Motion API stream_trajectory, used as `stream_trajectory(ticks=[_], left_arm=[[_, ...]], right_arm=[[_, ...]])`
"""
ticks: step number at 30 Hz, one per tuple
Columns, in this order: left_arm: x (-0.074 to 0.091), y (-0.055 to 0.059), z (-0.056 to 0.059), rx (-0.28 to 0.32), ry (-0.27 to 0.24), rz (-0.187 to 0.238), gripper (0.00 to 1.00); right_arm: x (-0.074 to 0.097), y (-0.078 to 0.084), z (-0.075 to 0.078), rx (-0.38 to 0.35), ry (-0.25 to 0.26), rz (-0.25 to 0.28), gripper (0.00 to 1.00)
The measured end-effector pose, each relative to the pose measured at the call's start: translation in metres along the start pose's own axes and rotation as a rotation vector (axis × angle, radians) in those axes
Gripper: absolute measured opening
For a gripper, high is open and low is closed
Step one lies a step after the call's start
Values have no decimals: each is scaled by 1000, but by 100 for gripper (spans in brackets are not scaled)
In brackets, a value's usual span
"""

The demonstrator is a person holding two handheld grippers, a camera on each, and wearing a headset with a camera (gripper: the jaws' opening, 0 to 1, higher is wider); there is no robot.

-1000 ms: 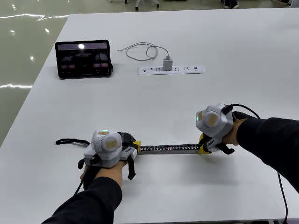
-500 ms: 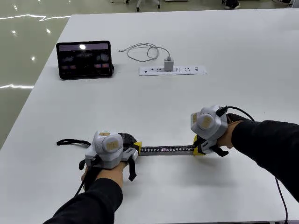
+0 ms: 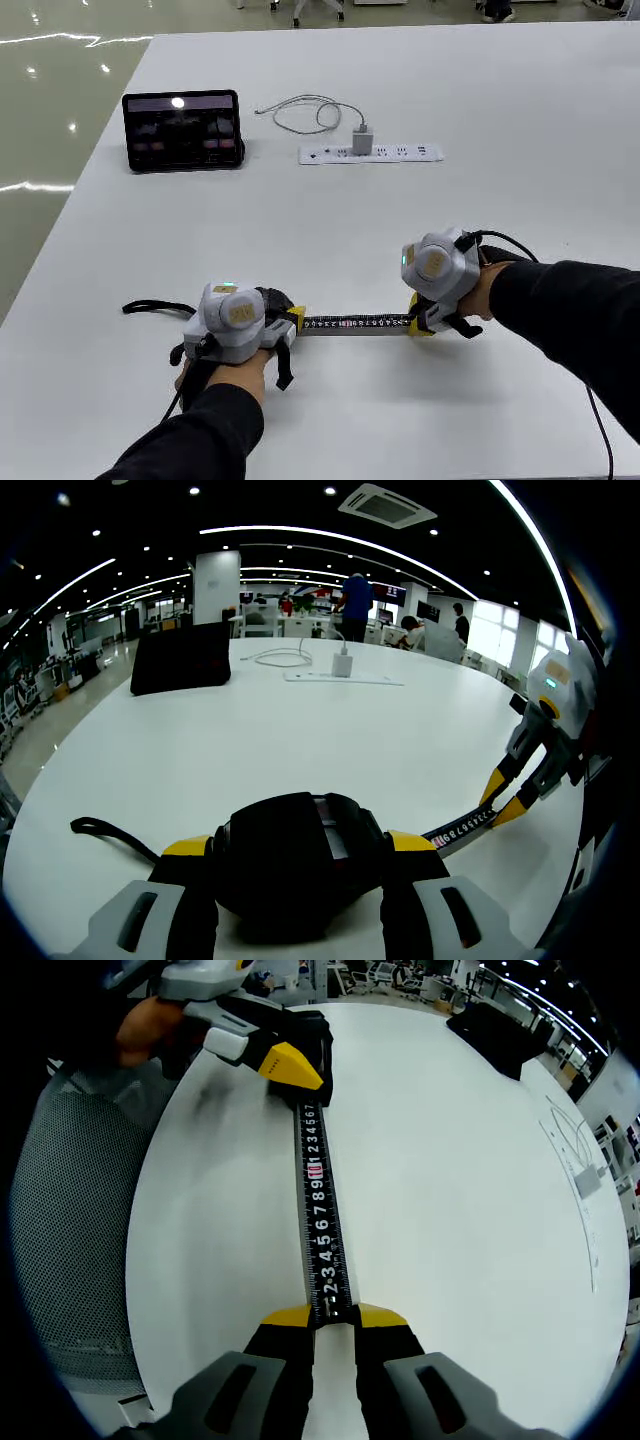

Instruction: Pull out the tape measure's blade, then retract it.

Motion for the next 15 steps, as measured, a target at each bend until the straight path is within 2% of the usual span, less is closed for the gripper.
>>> stream_trajectory(ticks=[15], left_arm=[[-1, 0, 0, 1, 0, -9, 62]], right_arm=[[-3, -4, 0, -10, 0, 16, 11]])
Point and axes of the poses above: the centre of the closed fingertips' face, and the gripper's own axes: x roughly backward along the fingers, z roughly to its right, y roughly out of its underside, the point moved 5 cm from there along x, roughly backward along the fingers, and after that the axes turned 12 degrees about z, right-handed, at the moved point
